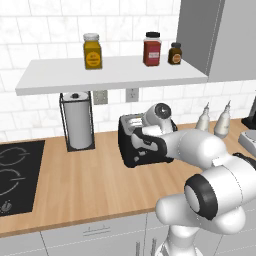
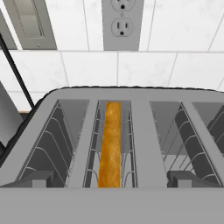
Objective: Start the toaster. Once the lever pops up, take the bread to the plate on the dining counter.
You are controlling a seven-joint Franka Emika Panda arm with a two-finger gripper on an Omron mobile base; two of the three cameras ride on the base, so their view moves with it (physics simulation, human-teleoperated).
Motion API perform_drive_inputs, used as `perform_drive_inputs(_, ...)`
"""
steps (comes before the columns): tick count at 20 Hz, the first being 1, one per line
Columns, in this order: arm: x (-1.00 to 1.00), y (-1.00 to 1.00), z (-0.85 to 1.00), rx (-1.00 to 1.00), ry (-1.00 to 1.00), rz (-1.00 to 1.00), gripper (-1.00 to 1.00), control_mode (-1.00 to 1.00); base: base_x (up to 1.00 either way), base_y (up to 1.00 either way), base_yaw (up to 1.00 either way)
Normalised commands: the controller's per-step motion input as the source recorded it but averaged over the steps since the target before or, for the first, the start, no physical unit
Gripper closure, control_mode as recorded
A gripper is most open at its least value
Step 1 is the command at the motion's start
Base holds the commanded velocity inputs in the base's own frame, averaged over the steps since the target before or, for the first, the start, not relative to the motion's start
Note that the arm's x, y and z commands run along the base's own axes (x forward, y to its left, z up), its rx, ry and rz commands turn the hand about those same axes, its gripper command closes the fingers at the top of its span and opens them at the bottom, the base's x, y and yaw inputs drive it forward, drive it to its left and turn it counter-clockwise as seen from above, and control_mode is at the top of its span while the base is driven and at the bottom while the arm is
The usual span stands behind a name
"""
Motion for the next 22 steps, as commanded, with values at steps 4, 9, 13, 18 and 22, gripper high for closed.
perform_drive_inputs(4,0.0,0.0,0.0,0.0,0.0,0.0,-1.0,-1.0,0.0,0.0,0.0)
perform_drive_inputs(9,0.0,0.0,0.0,0.0,0.0,0.0,-1.0,-1.0,0.0,0.0,0.0)
perform_drive_inputs(13,0.0,0.0,0.0,0.0,0.0,0.0,-1.0,-1.0,0.0,0.0,0.0)
perform_drive_inputs(18,0.0,0.0,0.0,0.0,0.0,0.0,-1.0,-1.0,0.0,0.0,0.0)
perform_drive_inputs(22,0.0,0.0,0.0,0.0,0.0,0.0,-1.0,-1.0,0.0,0.0,0.0)
